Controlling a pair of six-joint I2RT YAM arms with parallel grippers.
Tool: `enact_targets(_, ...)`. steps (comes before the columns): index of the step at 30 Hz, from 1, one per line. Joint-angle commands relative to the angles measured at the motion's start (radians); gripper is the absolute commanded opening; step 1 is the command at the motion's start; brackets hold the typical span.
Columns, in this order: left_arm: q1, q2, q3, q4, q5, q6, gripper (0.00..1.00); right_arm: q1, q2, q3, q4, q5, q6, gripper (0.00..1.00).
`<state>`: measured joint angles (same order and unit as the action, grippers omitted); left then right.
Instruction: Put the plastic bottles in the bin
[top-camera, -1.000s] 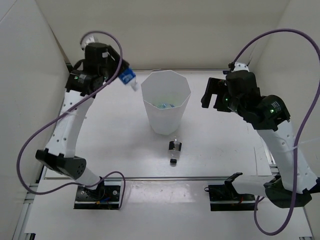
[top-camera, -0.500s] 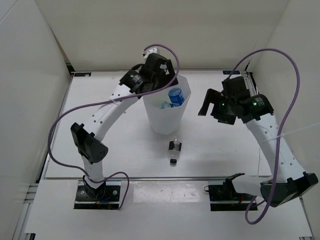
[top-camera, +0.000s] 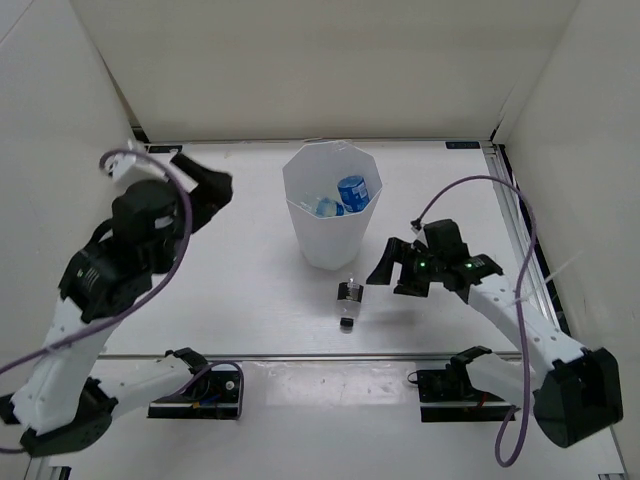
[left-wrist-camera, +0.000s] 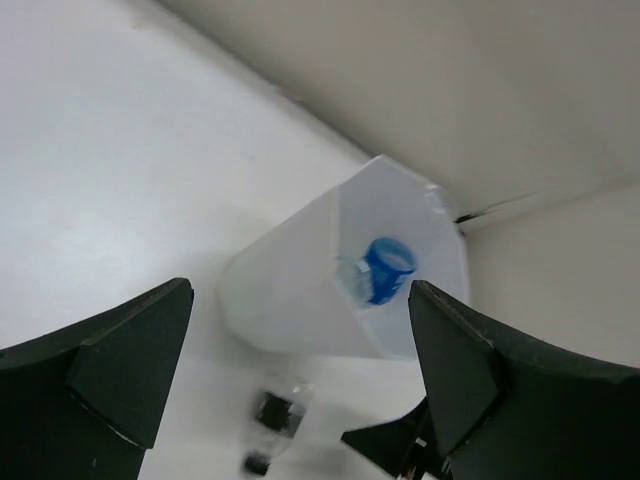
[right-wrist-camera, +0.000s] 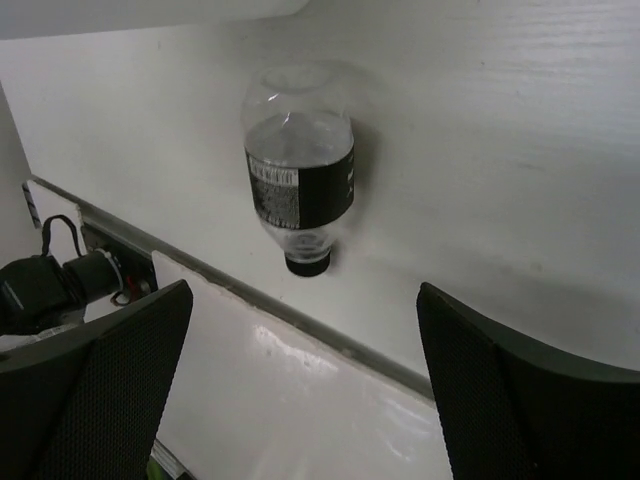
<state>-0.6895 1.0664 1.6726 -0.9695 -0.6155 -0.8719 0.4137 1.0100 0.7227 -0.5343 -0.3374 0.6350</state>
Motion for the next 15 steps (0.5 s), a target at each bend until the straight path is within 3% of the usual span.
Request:
enact_targets(1, 0.008, -0.057, -0.189, -0.162, -0.032, -0.126, 1.00, 0.043, 0.085, -0.034, 0.275, -0.042, 0.006, 0.95)
enact_targets(4, 0.008, -0.123, -0.264, -0.279, 0.000, -0.240, 1.00, 0.103, 0.186, -0.045, 0.364, 0.014, -0.041, 0.95)
enact_targets(10, 0.008, -0.177, -0.309, -0.374, 0.042, -0.271, 1.00, 0.123, 0.379, 0.006, 0.414, 0.052, -0.084, 0.95)
enact_targets(15, 0.008, -0.166, -0.298, -0.387, 0.042, -0.271, 1.00, 0.123, 0.518, 0.066, 0.399, 0.022, -0.103, 0.81)
